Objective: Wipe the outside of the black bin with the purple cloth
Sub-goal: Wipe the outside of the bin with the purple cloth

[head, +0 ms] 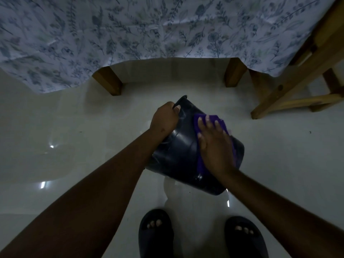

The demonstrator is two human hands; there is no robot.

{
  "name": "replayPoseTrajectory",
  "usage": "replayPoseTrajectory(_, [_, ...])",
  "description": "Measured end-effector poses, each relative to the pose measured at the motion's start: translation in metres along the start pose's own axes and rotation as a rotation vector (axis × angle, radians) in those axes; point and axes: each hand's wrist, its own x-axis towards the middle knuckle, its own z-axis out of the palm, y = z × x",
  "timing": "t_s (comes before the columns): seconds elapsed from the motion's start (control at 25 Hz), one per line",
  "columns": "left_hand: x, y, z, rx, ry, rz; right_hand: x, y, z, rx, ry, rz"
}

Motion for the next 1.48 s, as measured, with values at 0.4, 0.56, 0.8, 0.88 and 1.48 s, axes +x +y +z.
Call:
replayPoseTrajectory(0.4, [-0.044, -0.002, -0.025, -0.262, -0.142, 0.022, 0.065, 0.019, -0.019, 0.293, -0.109, 0.062])
replayPoseTrajectory(0.56, [-0.093, -0.032, -0.017, -0.173, -0.057, -0.016, 0.075, 0.025, -0.02, 0.347, -0.117, 0.05])
replayPoseTrajectory(0.8, [-0.041, -0.006, -0.009, -0.033, 0.024, 0.083, -0.039, 0.004, 0.008, -0.076, 0.125, -0.084])
replayPoseTrajectory(0.88, [-0.039, 0.0, -0.006, -0.025, 0.054, 0.098, -0.03, 0.012, 0.004, -0.032, 0.104, -0.117])
replayPoseTrajectory(1.48, [-0.021, 0.005, -0.003, 0.017, 0.046, 0.075, 0.065, 0.017, -0.023, 0.303, -0.042, 0.166])
